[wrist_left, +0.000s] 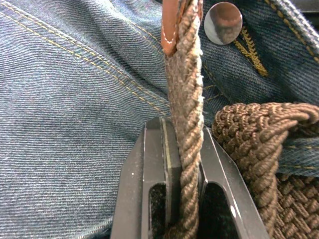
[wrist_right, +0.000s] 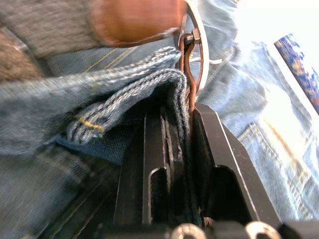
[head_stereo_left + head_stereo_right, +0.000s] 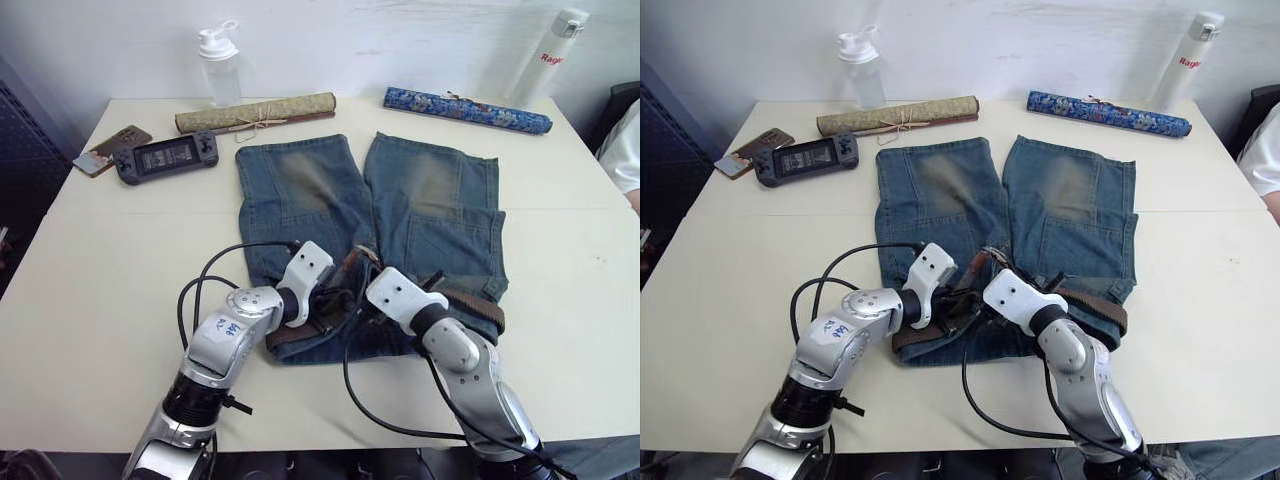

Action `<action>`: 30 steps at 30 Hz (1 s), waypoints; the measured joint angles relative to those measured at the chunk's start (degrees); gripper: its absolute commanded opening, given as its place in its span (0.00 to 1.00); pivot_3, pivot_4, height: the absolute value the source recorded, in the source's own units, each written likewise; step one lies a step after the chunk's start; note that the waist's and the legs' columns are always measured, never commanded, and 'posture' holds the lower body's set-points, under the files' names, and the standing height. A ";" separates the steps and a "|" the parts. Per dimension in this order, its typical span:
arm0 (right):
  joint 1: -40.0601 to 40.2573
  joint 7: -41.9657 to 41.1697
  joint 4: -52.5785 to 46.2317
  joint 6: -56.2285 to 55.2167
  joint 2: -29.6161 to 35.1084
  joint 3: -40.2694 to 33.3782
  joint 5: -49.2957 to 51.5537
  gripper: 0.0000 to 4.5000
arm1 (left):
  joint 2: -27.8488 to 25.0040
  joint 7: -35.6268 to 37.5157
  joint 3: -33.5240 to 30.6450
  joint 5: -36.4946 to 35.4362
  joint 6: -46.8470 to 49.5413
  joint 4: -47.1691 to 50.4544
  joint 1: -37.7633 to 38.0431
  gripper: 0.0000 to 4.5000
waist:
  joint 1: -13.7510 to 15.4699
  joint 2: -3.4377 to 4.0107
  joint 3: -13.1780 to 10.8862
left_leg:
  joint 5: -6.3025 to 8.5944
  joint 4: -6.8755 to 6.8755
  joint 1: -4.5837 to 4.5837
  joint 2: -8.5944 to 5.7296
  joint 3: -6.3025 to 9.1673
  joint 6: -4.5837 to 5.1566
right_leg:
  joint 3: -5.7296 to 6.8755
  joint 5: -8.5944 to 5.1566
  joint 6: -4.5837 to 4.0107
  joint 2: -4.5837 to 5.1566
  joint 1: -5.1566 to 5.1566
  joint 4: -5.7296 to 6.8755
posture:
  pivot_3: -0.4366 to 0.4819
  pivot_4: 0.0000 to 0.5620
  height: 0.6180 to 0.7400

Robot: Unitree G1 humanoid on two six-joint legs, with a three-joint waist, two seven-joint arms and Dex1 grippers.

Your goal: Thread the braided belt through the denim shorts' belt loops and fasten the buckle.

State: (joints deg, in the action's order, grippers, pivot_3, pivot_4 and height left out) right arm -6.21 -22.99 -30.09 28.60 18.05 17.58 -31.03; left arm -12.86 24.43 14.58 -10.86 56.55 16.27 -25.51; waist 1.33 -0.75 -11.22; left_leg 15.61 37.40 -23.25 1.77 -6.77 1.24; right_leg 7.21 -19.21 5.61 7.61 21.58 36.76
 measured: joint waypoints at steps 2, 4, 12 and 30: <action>0.03 0.03 0.00 -0.17 0.38 0.22 -0.44 0.00 | 0.54 0.00 -0.01 0.00 0.19 -1.07 -0.95 0.00 | 0.06 -0.01 0.01 | 0.00 0.01 0.00 -0.01 0.01 0.00 | 0.01 0.00 0.00 0.01 -0.01 -0.02 | 0.48 0.27 0.82; 0.11 -0.05 0.00 -0.79 0.94 0.46 -0.90 0.00 | 0.66 -0.02 0.07 0.05 0.03 -1.33 -1.13 0.00 | 0.07 -0.02 0.02 | 0.00 0.01 0.00 -0.01 0.01 0.00 | 0.00 0.00 0.00 0.02 -0.01 -0.02 | 0.48 0.27 0.82; 0.52 -0.56 0.00 -1.17 1.63 1.18 -1.37 0.00 | 1.47 -0.46 0.18 0.24 -1.38 -2.97 -1.66 0.00 | 0.18 -0.04 0.04 | 0.00 0.03 0.00 -0.02 0.03 0.00 | 0.02 0.00 0.00 0.03 -0.04 -0.17 | 0.48 0.27 0.82; 0.37 0.21 0.06 -3.29 1.70 1.39 -3.11 0.00 | 0.66 -0.96 -0.50 -0.17 -1.54 -2.78 -0.05 0.00 | -0.14 -0.15 0.34 | 0.00 -0.03 0.04 0.02 0.03 -0.01 | -0.02 0.00 -0.01 0.00 -0.04 -0.22 | 0.48 0.27 0.82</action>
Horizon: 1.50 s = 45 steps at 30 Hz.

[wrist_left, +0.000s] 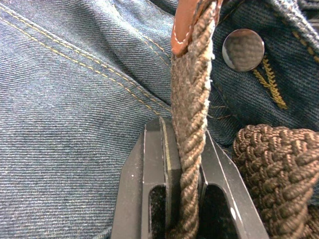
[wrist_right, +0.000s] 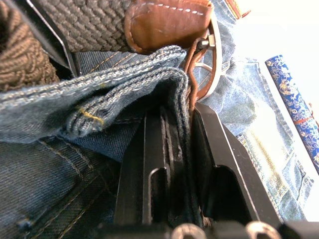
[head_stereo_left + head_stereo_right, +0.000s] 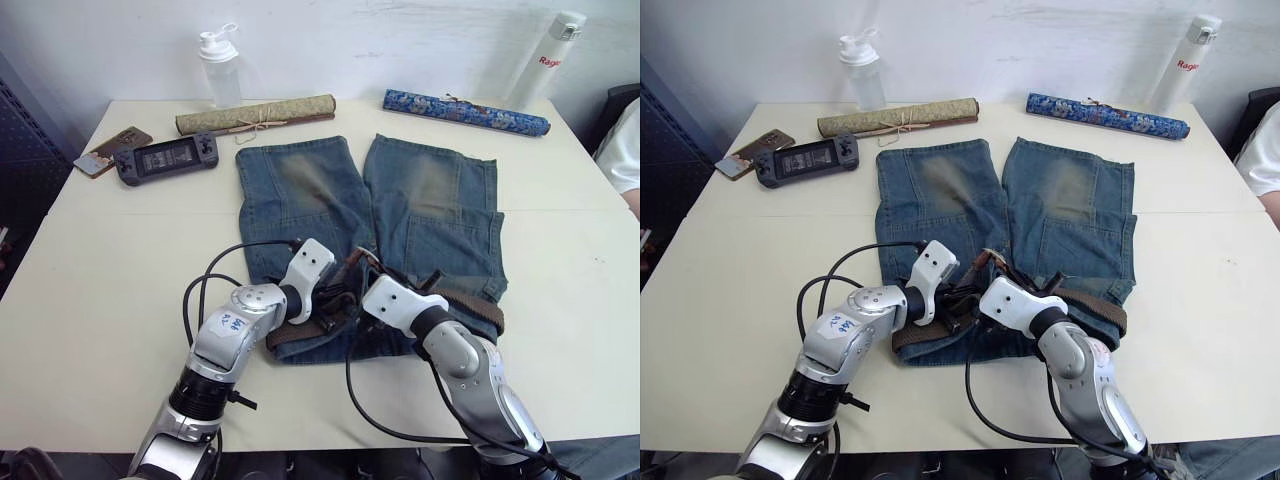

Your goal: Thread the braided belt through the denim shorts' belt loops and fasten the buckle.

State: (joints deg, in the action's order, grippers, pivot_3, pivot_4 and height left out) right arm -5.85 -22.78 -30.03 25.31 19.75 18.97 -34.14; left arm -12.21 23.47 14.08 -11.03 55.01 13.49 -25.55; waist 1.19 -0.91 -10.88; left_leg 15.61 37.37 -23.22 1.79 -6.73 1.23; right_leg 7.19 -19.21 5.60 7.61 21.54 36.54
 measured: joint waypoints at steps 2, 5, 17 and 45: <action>0.05 0.14 0.00 0.02 -0.88 -0.18 0.20 0.00 | -0.27 -0.02 0.01 0.00 -0.05 0.50 0.52 0.00 | -0.02 -0.03 0.05 | 0.00 -0.02 0.01 0.01 0.00 -0.01 | -0.03 -0.01 -0.02 0.00 0.00 0.00 | 0.48 0.27 0.82; 0.41 0.37 0.00 0.18 -1.97 -0.52 0.93 0.00 | -0.91 -0.15 -0.07 0.01 -0.06 1.87 1.53 0.00 | -0.21 -0.07 0.11 | 0.01 -0.09 0.03 0.03 0.00 -0.05 | -0.06 -0.03 -0.05 -0.02 0.01 -0.02 | 0.48 0.27 0.82; 0.72 0.68 -0.01 3.33 -6.19 -1.96 4.98 0.00 | -3.96 -0.03 -1.24 -0.94 1.65 6.14 3.87 0.00 | -1.33 -0.12 0.17 | 0.02 -0.21 0.06 0.08 0.01 -0.10 | -0.07 -0.06 -0.10 -0.03 0.02 -0.01 | 0.48 0.27 0.82; 0.51 0.93 -1.42 5.94 -5.43 -1.45 8.04 0.00 | -4.28 0.35 0.35 -1.50 2.38 3.83 0.78 0.00 | -1.11 -0.14 0.18 | 0.02 -0.18 0.06 0.03 0.00 -0.11 | -0.10 -0.07 -0.10 0.01 0.02 -0.03 | 0.48 0.27 0.82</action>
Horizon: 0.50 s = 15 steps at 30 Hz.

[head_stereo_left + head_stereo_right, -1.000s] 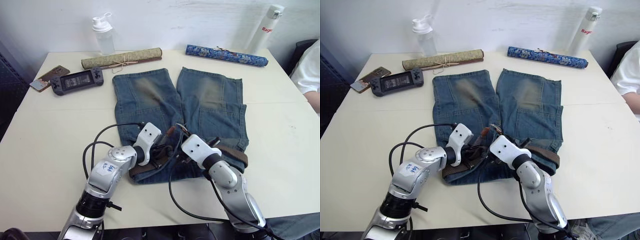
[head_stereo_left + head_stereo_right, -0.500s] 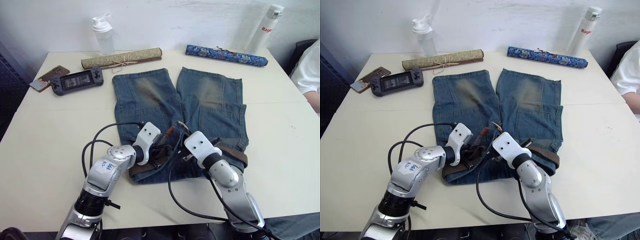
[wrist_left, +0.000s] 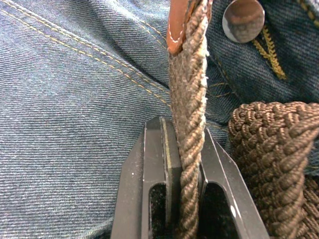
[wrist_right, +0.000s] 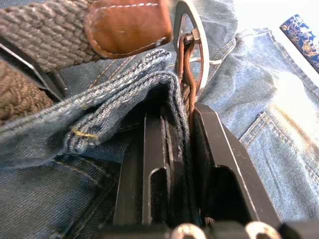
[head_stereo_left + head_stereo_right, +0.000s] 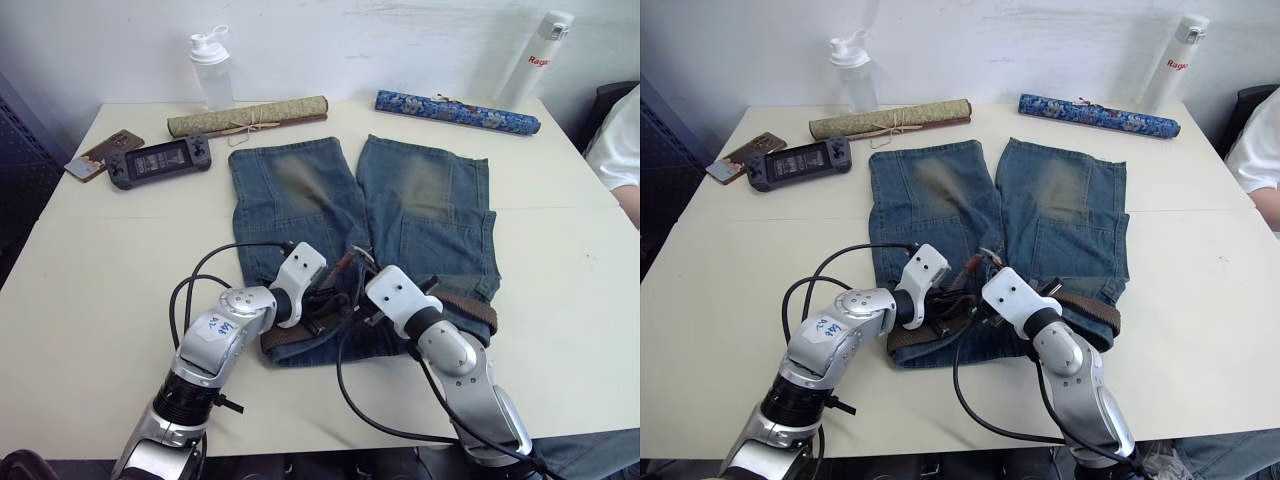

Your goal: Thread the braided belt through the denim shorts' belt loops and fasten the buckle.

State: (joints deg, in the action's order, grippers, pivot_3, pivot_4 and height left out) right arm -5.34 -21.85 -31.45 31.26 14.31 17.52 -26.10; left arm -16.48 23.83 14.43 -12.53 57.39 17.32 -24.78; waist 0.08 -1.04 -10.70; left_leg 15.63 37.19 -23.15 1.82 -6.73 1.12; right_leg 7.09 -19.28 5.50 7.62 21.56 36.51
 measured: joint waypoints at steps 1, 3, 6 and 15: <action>0.01 -0.17 -0.01 -0.01 0.38 0.22 0.01 0.00 | 0.08 -0.03 0.00 0.00 0.08 -0.06 -0.10 0.00 | 0.02 0.00 0.00 | 0.00 0.00 0.00 0.00 0.00 0.00 | 0.00 0.00 0.00 0.00 0.00 0.00 | 0.48 0.27 0.82; 0.02 -0.84 -0.07 0.02 1.05 0.75 0.03 0.00 | 0.19 -0.11 0.00 0.00 0.14 -0.14 -0.20 0.00 | 0.04 0.00 0.00 | 0.00 0.00 0.00 0.00 0.00 0.00 | 0.00 0.00 0.00 0.01 0.00 0.00 | 0.48 0.27 0.82; 0.02 -1.40 -0.12 0.10 1.44 1.12 0.03 0.00 | 0.30 -0.28 0.02 0.00 0.37 -0.26 -0.44 0.00 | 0.04 -0.01 0.00 | 0.00 0.00 0.00 0.00 0.00 0.00 | 0.00 0.00 0.00 0.01 0.00 0.00 | 0.48 0.27 0.82; -0.99 -4.24 -0.29 -0.33 6.12 2.67 -1.24 0.00 | 1.66 -0.49 0.13 0.05 -1.00 -2.38 -1.51 0.00 | 0.36 -0.05 0.03 | 0.00 0.03 0.01 -0.02 0.01 0.01 | 0.01 0.00 0.00 0.04 -0.02 0.00 | 0.48 0.27 0.82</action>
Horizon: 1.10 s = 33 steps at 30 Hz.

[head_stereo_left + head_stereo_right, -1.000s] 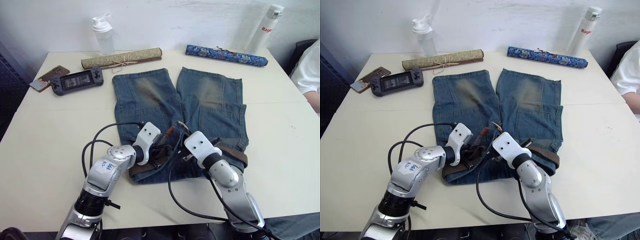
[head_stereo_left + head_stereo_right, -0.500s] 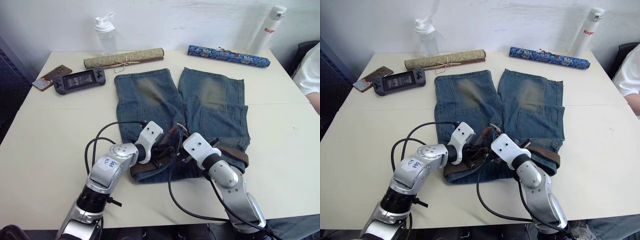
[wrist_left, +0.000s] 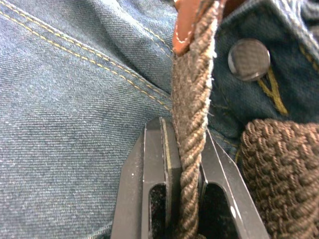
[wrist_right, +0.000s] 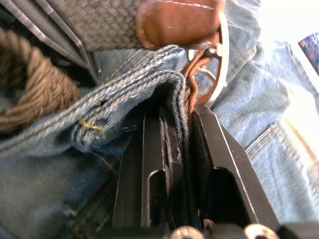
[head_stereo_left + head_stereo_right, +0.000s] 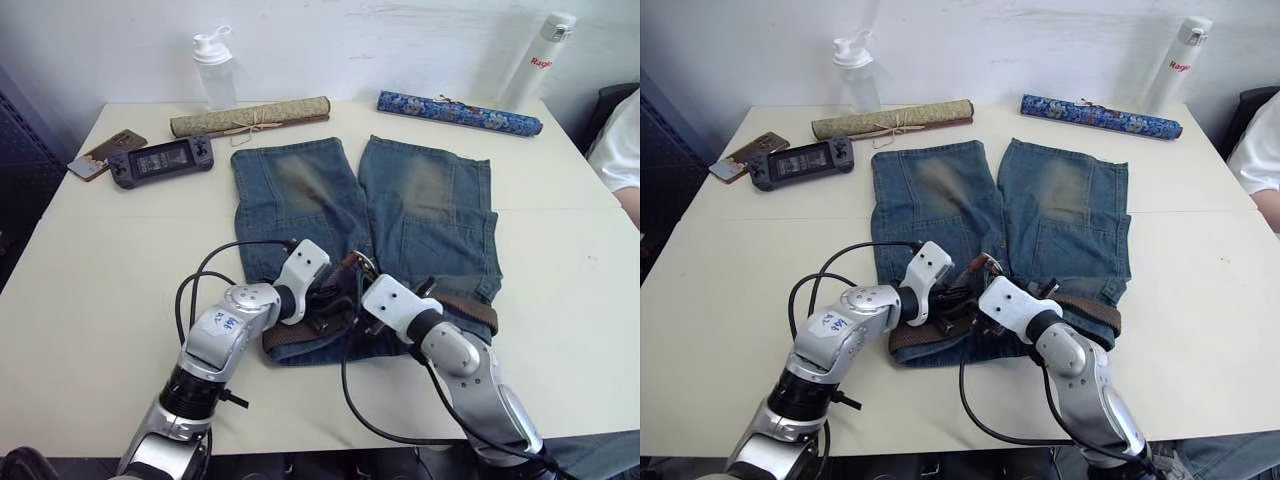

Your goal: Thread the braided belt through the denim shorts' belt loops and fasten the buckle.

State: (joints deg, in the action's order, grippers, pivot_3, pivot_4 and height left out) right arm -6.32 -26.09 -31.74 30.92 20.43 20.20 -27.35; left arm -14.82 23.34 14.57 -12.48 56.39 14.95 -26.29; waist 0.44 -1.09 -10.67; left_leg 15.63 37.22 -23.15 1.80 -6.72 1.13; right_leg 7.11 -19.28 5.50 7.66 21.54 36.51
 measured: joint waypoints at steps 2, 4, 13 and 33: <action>-0.94 -1.23 0.22 -0.68 1.77 0.72 -1.06 0.00 | 0.26 0.03 0.41 0.20 -0.89 -0.40 -0.02 0.00 | 0.30 0.00 0.00 | 0.00 0.01 0.00 0.00 0.00 0.00 | 0.00 0.00 0.00 0.00 0.00 0.00 | 0.48 0.27 0.82; -1.49 -1.85 0.44 -0.70 2.07 0.80 -1.38 0.00 | 0.24 0.12 1.15 0.51 -1.90 -0.80 -0.13 0.00 | 0.63 0.00 0.00 | 0.00 0.02 0.00 0.00 0.00 0.00 | 0.00 0.00 0.00 0.00 0.00 0.00 | 0.48 0.27 0.82; -2.34 -2.02 1.18 0.36 -0.27 -0.11 -0.28 0.00 | -2.22 1.66 2.04 0.55 -2.54 -0.20 -0.20 0.00 | 0.71 -0.02 0.01 | 0.00 -0.03 -0.01 0.03 -0.01 0.00 | 0.00 0.00 0.00 -0.01 0.03 -0.02 | 0.48 0.27 0.82; -2.59 6.49 4.35 -9.60 -2.68 0.47 -5.33 0.00 | -5.90 1.73 -0.77 0.41 -6.19 4.62 6.20 0.00 | -0.82 -0.02 0.01 | 0.02 -0.12 0.00 0.25 -0.03 -0.15 | -0.04 -0.04 -0.06 -0.06 0.06 -0.03 | 0.48 0.27 0.82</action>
State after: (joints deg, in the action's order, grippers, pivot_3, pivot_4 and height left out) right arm -8.91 -19.60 -27.39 21.32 17.75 20.67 -32.68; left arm -20.72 25.07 13.80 -12.06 50.20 19.56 -20.08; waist -0.37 -1.11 -10.66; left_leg 15.65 37.10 -23.15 2.06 -6.75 0.98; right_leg 7.07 -19.32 5.44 7.59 21.60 36.48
